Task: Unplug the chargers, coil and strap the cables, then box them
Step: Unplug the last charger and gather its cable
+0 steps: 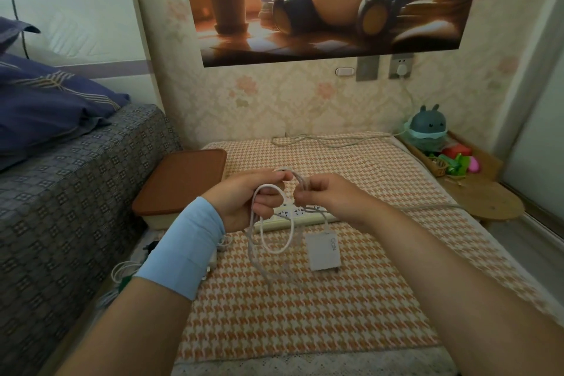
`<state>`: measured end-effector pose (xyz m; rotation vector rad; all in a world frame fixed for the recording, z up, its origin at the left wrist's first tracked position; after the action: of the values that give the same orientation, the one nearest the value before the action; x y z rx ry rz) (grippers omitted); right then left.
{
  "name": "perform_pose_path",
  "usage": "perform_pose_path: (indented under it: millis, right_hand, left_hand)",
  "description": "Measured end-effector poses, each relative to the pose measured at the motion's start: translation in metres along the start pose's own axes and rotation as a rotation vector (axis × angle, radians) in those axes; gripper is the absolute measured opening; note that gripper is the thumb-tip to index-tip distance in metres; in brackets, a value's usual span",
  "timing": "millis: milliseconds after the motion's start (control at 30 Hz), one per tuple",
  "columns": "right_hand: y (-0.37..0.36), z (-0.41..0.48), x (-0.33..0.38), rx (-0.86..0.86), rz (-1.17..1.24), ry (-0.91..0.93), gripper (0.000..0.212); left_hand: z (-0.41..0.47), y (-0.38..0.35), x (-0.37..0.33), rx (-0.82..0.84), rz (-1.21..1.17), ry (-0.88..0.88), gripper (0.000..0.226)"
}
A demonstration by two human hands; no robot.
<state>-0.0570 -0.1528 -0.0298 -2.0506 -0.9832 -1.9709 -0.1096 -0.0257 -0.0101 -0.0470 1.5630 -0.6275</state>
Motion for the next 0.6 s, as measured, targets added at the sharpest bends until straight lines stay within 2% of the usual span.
perform_pose_path:
  millis: [133, 200, 267, 333, 500, 600]
  right_hand:
    - [-0.012, 0.006, -0.009, 0.014, -0.187, -0.012, 0.007]
    - [-0.014, 0.006, -0.012, 0.032, -0.121, -0.025, 0.015]
    - [-0.007, 0.007, -0.014, -0.008, 0.016, -0.061, 0.022]
    - [0.003, 0.007, -0.013, -0.093, 0.032, -0.088, 0.025]
    - [-0.005, 0.006, -0.011, -0.046, 0.04, -0.17, 0.024]
    - [-0.017, 0.004, -0.01, -0.007, -0.107, -0.154, 0.038]
  left_hand:
    - [-0.003, 0.0, 0.001, 0.091, -0.208, 0.02, 0.018]
    - [-0.005, 0.003, -0.004, 0.098, -0.265, -0.012, 0.031]
    - [-0.007, 0.014, -0.005, 0.028, -0.17, -0.052, 0.051]
    - [-0.01, 0.024, -0.001, -0.056, -0.01, -0.066, 0.062]
    - [-0.003, 0.029, 0.009, -0.164, 0.044, -0.103, 0.071]
    - [0.003, 0.023, 0.013, -0.229, 0.057, -0.171, 0.068]
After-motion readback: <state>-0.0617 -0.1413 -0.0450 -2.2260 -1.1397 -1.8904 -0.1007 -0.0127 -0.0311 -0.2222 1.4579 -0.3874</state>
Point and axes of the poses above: each hand's wrist, its own z-axis towards the middle knuckle, its own y-axis out of the back of the hand, x = y × z, the point moved 7 cm from there along z, towards the middle knuckle, and after that the axes turned 12 degrees about -y, right-handed, at the moved point
